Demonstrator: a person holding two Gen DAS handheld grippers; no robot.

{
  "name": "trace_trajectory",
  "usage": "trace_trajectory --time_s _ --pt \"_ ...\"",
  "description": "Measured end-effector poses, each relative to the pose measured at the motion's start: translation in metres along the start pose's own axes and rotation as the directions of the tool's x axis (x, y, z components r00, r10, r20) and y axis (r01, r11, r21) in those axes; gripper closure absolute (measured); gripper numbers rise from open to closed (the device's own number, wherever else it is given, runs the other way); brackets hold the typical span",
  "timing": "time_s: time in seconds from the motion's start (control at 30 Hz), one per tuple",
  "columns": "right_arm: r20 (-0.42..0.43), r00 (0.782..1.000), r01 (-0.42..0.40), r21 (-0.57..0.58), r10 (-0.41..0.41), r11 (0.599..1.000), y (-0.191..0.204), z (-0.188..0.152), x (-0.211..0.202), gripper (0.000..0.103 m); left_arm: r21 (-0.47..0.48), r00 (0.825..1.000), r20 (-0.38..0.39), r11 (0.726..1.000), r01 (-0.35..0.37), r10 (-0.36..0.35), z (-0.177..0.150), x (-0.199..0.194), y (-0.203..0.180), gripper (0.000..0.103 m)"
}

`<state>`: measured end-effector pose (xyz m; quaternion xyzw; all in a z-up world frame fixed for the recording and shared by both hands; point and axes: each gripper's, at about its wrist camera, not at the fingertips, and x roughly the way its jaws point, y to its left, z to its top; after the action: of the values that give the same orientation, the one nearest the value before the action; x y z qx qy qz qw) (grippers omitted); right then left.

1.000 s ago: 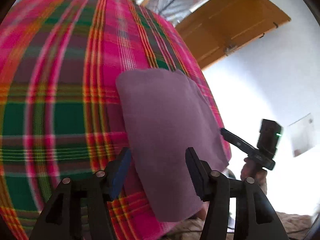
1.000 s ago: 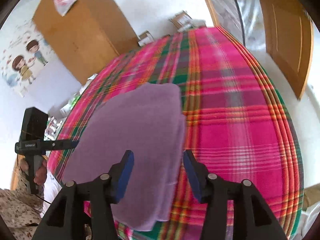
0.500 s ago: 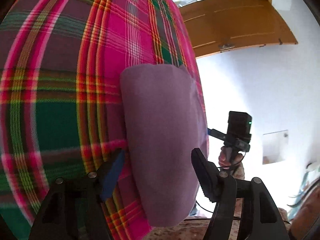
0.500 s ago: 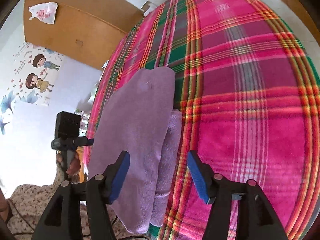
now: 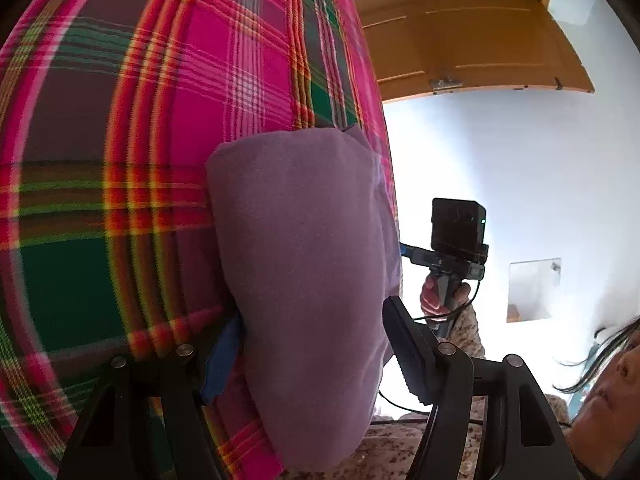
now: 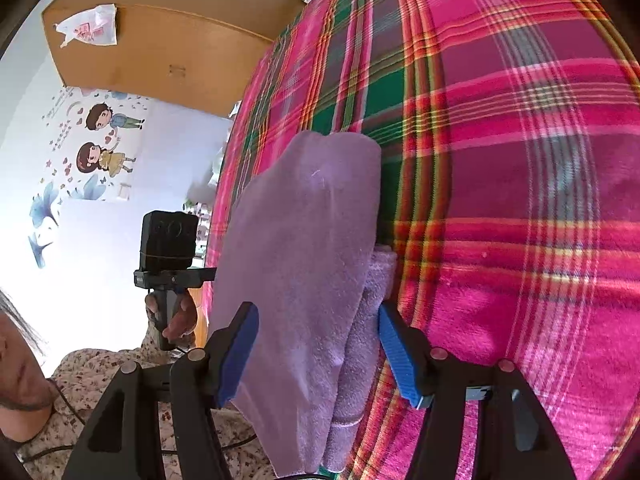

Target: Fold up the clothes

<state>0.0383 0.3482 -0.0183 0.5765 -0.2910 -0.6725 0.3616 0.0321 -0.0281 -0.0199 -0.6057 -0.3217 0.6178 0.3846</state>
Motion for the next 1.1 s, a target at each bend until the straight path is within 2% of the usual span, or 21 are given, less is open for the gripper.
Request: trace_trajectory --time_s 0.13,0.2,0.37,0.47,0.57,0.63,0.67,0.7,0.77,0.97,1.1 --pt "-0.025 1.000 -0.018 -0.023 0.017 1.000 0.012 0.003 0.016 0.036 -0.007 0.999 -0.005 0.999 0.043 -0.043 0.000 0.008 -0.002 0.032" --pt "-0.036 0.999 -0.025 -0.036 0.024 0.999 0.017 0.003 0.021 0.032 -0.002 0.999 -0.014 1.000 0.031 -0.031 0.001 0.016 -0.008 0.032" --pt "-0.035 0.999 -0.019 -0.052 0.017 0.998 0.025 0.001 0.030 0.034 -0.007 1.000 -0.011 1.000 0.023 -0.023 -0.001 0.022 -0.014 0.032" --pt "-0.024 1.000 -0.004 -0.041 0.003 0.999 0.023 -0.001 0.029 0.041 -0.015 1.000 -0.007 1.000 0.008 -0.008 -0.001 0.023 -0.018 0.032" --pt "-0.013 1.000 0.002 -0.016 -0.002 1.000 0.016 -0.002 0.024 0.053 -0.028 1.000 0.003 1.000 -0.005 0.005 -0.002 0.023 -0.020 0.034" --pt "-0.002 1.000 0.003 0.008 -0.003 1.000 0.011 -0.003 0.023 0.065 -0.047 1.000 0.014 0.999 -0.014 0.015 -0.004 0.022 -0.018 0.039" --pt "0.003 1.000 0.002 0.016 -0.002 1.000 0.009 -0.003 0.022 0.067 -0.057 1.000 0.019 0.998 -0.016 0.017 -0.006 0.020 -0.016 0.045" --pt "0.006 1.000 0.002 0.018 -0.002 1.000 0.008 -0.003 0.022 0.068 -0.067 1.000 0.025 0.998 -0.018 0.020 -0.007 0.018 -0.013 0.051" --pt "0.005 1.000 0.005 0.011 -0.005 1.000 0.009 -0.003 0.022 0.068 -0.081 0.999 0.035 0.997 -0.011 0.014 -0.009 0.014 -0.008 0.056" --pt "0.007 1.000 0.009 0.001 -0.009 1.000 0.011 -0.001 0.023 0.070 -0.064 0.999 0.043 0.998 -0.015 0.018 -0.016 0.010 -0.008 0.059" --pt "0.014 1.000 0.019 -0.014 -0.019 1.000 0.012 -0.002 0.021 0.073 -0.070 0.998 0.052 0.997 -0.013 0.017 -0.017 0.013 -0.011 0.066"
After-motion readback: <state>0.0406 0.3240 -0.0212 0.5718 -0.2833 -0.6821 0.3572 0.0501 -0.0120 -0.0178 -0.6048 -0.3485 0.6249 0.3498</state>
